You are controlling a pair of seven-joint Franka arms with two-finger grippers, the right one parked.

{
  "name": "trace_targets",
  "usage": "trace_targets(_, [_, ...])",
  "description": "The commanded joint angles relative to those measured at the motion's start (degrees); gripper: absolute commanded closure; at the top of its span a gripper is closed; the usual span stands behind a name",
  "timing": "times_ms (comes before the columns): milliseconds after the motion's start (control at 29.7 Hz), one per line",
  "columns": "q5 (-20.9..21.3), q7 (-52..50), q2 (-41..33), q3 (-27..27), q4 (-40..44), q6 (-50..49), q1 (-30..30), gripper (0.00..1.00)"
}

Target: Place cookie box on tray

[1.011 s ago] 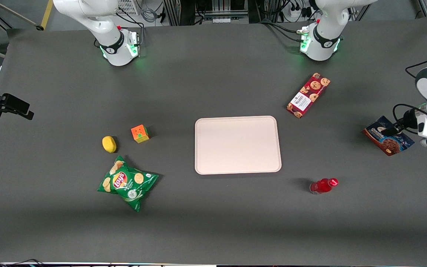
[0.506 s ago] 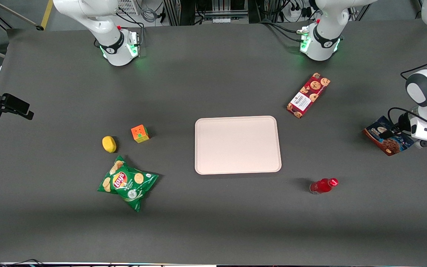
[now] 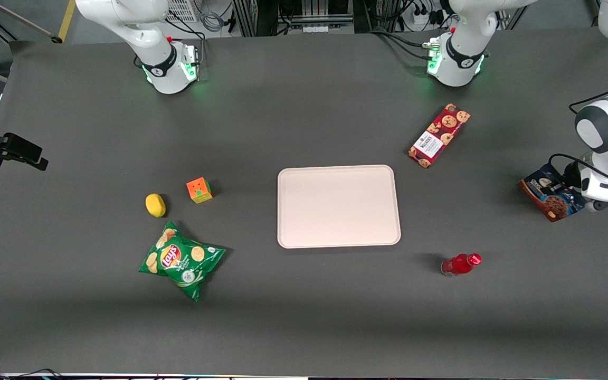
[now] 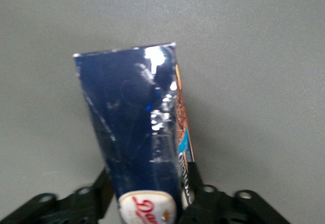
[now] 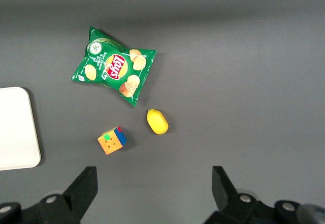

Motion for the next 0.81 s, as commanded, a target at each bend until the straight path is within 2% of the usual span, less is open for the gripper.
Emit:
trace_targets(0, [-0.7,1.4,-1.5,-0.2,2.7,-2.3,-0.6,1.00])
trace_targets(169, [0.3,2.0,-5.2,-0.4,10.8,-15.5,-1.1,1.00])
trace_targets(438, [3.0,4.4,-7.8,0.5,29.3,-41.5,-0.9,1.00])
trace_targets(539, [5.4,4.7,-8.4,0.4,35.8,-48.7,-0.9,1.00])
trace_targets(674, [5.8,4.8,-8.2,0.2,44.0,-57.6,-1.0,1.00])
trace_targets(775, [5.8,4.8,-8.3,0.2,46.5,-60.4,-1.0,1.00])
